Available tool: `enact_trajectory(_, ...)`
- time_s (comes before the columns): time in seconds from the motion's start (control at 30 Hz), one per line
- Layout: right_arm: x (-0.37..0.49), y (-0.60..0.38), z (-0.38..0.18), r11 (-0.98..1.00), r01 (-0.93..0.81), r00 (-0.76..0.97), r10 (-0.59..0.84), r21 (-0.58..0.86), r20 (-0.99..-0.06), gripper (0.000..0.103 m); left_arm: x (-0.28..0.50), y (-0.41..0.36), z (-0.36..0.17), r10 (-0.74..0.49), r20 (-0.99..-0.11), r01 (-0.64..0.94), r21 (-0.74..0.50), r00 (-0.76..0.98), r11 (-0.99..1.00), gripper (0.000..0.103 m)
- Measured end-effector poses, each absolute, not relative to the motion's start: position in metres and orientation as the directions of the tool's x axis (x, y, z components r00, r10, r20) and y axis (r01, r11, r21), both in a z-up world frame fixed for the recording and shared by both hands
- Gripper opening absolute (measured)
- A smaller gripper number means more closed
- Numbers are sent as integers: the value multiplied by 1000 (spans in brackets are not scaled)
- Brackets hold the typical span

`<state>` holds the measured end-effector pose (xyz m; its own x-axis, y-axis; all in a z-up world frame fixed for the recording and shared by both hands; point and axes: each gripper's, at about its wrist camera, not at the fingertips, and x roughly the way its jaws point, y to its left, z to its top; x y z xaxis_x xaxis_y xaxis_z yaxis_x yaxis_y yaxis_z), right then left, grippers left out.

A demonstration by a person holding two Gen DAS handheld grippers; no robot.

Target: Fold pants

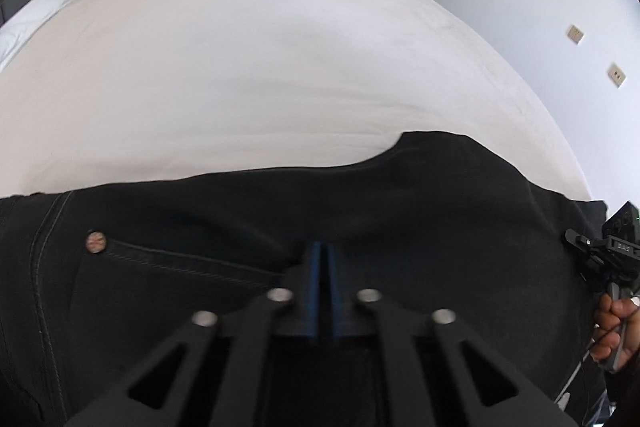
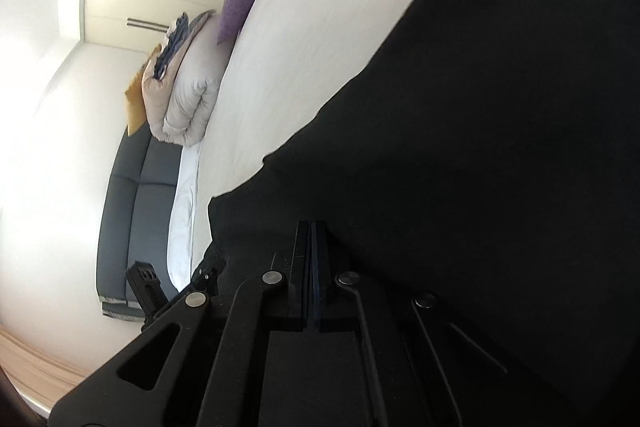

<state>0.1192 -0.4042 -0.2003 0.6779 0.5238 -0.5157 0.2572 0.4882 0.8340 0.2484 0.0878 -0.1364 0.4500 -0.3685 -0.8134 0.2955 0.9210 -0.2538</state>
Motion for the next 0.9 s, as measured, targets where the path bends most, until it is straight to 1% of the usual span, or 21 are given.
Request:
enact_trajectory(0.07, 109, -423, -198, 481, 284, 699, 488, 830, -522, 0, 246, 108, -137, -430, -783, 305, -318, 448, 898, 2)
enact_trajectory(0.13, 101, -441, -195, 473, 307, 715, 458, 825, -529, 0, 246, 127, -139, -450, -766, 298, -344, 459, 890, 2)
enact_trajectory(0.23, 87, -465, -189, 490, 328, 742, 395, 808, -541, 0, 251, 165, -147, -530, -717, 274, -454, 453, 848, 2)
enact_trajectory(0.27, 78, -477, -186, 496, 333, 751, 375, 802, -543, 0, 251, 178, -150, -550, -699, 269, -481, 456, 834, 5)
enact_trajectory(0.3, 73, -485, -185, 495, 340, 759, 358, 799, -544, 0, 251, 186, -151, -570, -687, 270, -503, 451, 821, 5)
enact_trajectory(0.33, 67, -493, -184, 491, 351, 766, 339, 797, -546, 0, 252, 194, -151, -570, -686, 266, -506, 452, 820, 5)
enact_trajectory(0.37, 61, -503, -181, 485, 362, 774, 319, 796, -546, 0, 253, 202, -152, -545, -699, 252, -485, 463, 837, 5)
enact_trajectory(0.43, 51, -518, -176, 482, 387, 787, 272, 786, -554, 0, 258, 216, -150, -545, -698, 252, -486, 465, 837, 5)
enact_trajectory(0.47, 45, -527, -172, 473, 402, 794, 245, 784, -556, 0, 252, 222, -149, -523, -709, 253, -459, 474, 852, 5)
enact_trajectory(0.57, 38, -534, -163, 455, 434, 799, 204, 778, -565, 0, 241, 240, -141, -491, -705, 231, -438, 511, 869, 5)
enact_trajectory(0.63, 44, -519, -152, 462, 403, 807, 227, 790, -545, 0, 232, 246, -131, -421, -712, 189, -385, 562, 903, 5)
enact_trajectory(0.7, 65, -490, -138, 496, 323, 803, 306, 806, -511, 2, 223, 252, -121, -354, -708, 140, -344, 612, 928, 7)
enact_trajectory(0.77, 93, -452, -124, 543, 227, 774, 403, 809, -488, 2, 211, 242, -104, -353, -675, 147, -344, 648, 928, 20)
enact_trajectory(0.8, 110, -430, -118, 558, 178, 746, 461, 810, -481, 2, 205, 231, -96, -363, -659, 170, -340, 659, 925, 23)
enact_trajectory(0.87, 147, -381, -113, 569, 91, 684, 561, 818, -466, 2, 194, 201, -84, -395, -634, 222, -337, 665, 915, 44)
enact_trajectory(0.9, 164, -360, -114, 556, 63, 650, 607, 829, -457, 2, 192, 185, -82, -406, -633, 246, -329, 659, 912, 48)
